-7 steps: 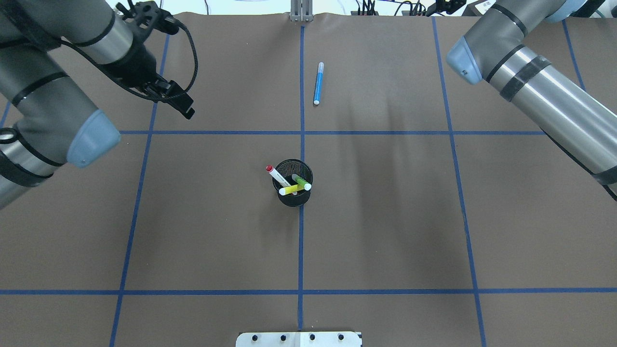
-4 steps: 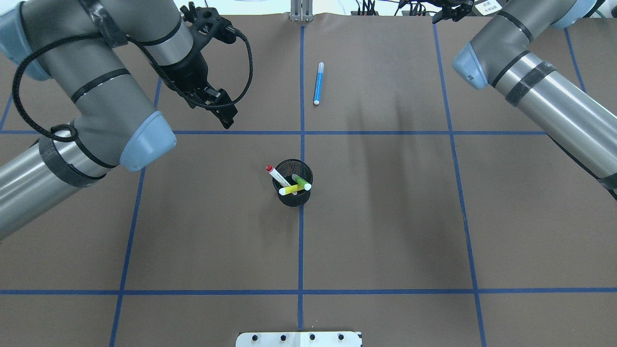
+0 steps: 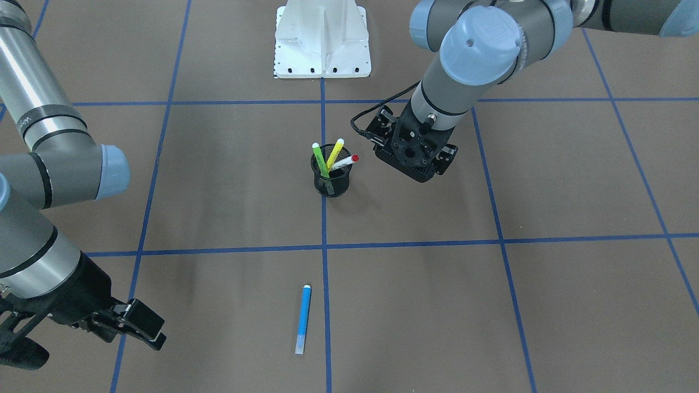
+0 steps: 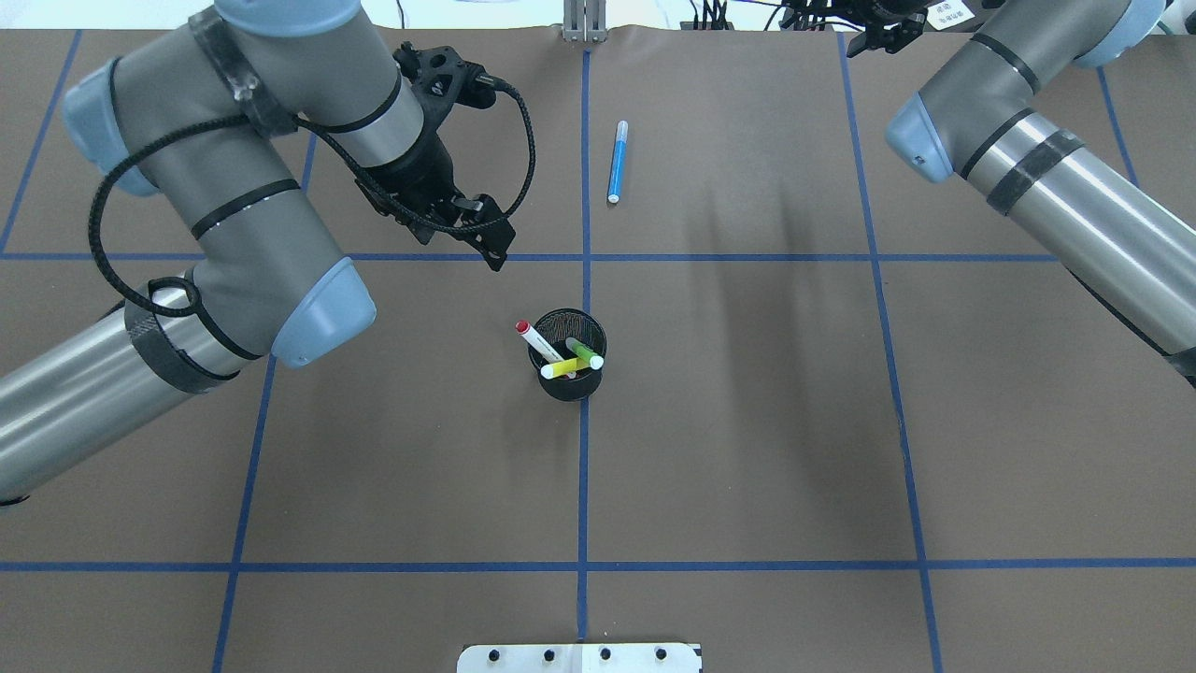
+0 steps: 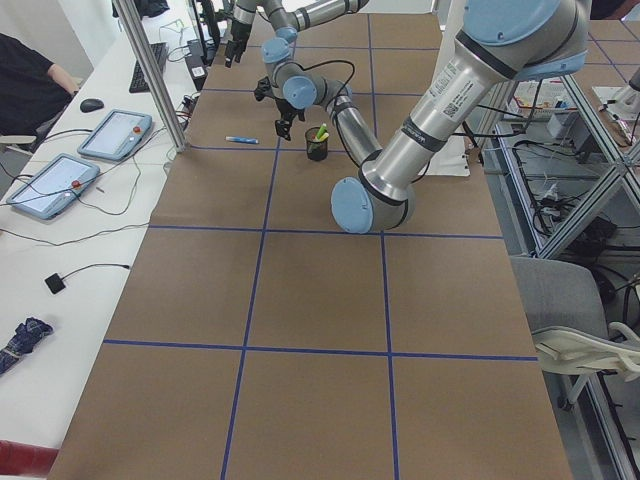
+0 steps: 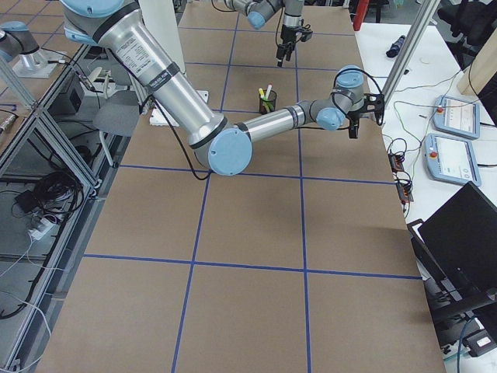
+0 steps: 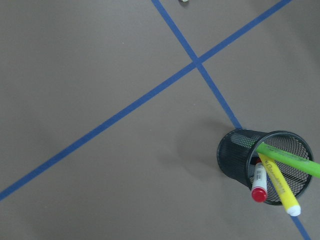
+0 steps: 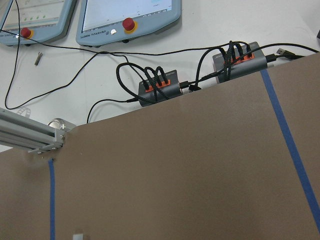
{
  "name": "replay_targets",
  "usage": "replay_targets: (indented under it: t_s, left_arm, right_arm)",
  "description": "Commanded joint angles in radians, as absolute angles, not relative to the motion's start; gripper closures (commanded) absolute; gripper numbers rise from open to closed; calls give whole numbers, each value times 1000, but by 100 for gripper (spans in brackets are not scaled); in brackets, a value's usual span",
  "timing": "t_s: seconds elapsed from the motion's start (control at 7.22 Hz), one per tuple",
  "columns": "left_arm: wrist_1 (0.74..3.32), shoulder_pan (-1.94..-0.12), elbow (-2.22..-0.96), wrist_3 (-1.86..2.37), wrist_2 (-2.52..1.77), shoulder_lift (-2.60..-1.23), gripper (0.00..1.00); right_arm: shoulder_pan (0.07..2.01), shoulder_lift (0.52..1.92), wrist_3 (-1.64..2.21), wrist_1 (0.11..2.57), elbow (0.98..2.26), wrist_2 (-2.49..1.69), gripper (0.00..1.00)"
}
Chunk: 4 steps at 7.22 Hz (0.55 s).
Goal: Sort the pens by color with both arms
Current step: 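Move the left gripper toward the pen cup while the right arm withdraws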
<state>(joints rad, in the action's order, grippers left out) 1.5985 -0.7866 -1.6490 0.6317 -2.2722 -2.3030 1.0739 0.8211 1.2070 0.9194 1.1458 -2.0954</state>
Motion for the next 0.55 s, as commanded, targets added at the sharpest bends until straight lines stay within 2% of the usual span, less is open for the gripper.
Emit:
replay_targets:
  t_s: [0.0, 0.42]
  left_arm:
    - [1877, -756, -1585, 832, -2272, -2260, 5]
    - [1926, -706, -1589, 967, -2272, -2252, 13]
  right_arm:
    - [1072, 825, 1206, 920, 1147, -2095, 0]
    - [1072, 827, 1207, 920, 1150, -2100, 0]
